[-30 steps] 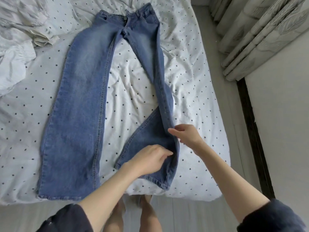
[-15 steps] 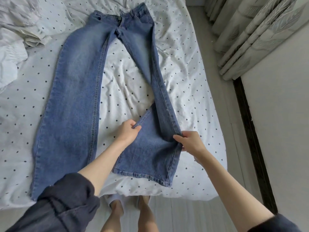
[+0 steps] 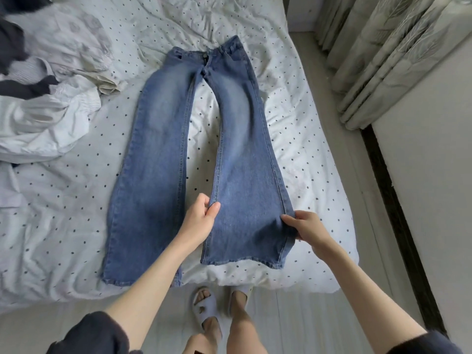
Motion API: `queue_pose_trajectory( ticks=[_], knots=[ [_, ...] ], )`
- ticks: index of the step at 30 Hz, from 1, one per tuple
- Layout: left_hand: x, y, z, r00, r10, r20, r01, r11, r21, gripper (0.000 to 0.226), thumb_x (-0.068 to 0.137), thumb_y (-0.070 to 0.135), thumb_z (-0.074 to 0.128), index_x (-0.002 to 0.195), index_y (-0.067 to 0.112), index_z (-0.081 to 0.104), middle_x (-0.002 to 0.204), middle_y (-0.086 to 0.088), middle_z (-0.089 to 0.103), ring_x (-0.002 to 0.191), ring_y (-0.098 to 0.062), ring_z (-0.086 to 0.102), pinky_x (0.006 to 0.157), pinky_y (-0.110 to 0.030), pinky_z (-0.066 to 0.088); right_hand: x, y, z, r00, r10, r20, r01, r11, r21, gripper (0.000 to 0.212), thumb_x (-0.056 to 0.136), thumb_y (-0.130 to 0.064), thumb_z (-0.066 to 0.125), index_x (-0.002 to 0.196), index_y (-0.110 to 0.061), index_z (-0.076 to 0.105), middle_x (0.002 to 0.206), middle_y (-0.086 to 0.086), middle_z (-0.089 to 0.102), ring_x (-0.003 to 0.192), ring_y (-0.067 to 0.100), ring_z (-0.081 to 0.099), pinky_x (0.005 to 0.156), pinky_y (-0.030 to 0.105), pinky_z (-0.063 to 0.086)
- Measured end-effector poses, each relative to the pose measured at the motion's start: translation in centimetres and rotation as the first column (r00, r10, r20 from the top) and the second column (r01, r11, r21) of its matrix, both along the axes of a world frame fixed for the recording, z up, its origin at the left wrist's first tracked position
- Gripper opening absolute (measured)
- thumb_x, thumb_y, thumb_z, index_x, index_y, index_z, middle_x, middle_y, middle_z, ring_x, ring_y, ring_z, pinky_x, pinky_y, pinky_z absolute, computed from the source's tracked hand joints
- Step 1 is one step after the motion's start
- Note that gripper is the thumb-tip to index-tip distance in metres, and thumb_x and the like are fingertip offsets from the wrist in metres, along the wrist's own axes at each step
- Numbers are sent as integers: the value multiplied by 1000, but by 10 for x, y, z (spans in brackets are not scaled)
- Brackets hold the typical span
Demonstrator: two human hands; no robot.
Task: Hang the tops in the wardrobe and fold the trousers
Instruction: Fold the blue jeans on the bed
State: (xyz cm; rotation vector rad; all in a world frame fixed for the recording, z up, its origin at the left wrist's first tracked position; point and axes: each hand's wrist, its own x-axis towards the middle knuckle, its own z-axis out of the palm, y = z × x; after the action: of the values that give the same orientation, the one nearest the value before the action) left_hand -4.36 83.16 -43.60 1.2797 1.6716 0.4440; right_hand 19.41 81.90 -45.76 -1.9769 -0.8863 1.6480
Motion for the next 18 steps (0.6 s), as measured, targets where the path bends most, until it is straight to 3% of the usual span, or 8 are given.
queue_pose_trajectory(
  ticks=[3,7,10,12,15,18],
  knots=[
    [2,4,20,998,-37,42,33,994,104,30,98,18,44,74,18,27,63,3,27,53,-11,24,49,-22,22,-1,-14,17,1000,4,-18,-3,1000,22,19,90,-13,61,72,-8,59,72,5,56,68,16,53,70,36,53],
    [9,29,65,995,-85,43,67,946,317,31,98,17,46,73,21,28,63,5,27,53,-11,25,48,-19,26,-3,-11,60,994,-110,-25,113,982,155,38,90,-10,61,57,-15,43,45,-11,46,45,4,46,57,24,45],
    [8,35,89,995,-36,96,-5,917,398,20,97,19,48,81,13,36,65,5,31,55,-10,29,51,-17,28,-8,-12,84,992,-125,-3,121,962,244,33,90,-13,62,61,-11,48,56,-4,49,55,10,48,61,26,47],
    [-3,24,77,995,22,102,-54,945,323,18,96,21,51,89,8,41,68,3,38,59,-13,36,57,-21,31,-12,-20,83,993,-99,64,80,967,243,27,88,-16,63,67,-7,50,65,5,46,62,16,45,64,32,43],
    [-23,-10,31,997,28,76,-32,998,50,22,91,27,58,96,8,47,83,-7,54,74,-20,49,71,-35,42,-17,-44,59,989,-56,134,35,987,155,29,87,-17,64,64,-10,48,64,5,39,62,19,37,59,31,33],
    [-38,-51,-10,998,-57,26,60,985,-163,24,88,26,63,98,7,54,95,-11,66,85,-22,61,79,-33,46,-21,-70,23,984,-12,178,5,999,42,30,87,-12,65,60,-12,50,58,2,42,55,16,38,52,25,31]
  ],
)
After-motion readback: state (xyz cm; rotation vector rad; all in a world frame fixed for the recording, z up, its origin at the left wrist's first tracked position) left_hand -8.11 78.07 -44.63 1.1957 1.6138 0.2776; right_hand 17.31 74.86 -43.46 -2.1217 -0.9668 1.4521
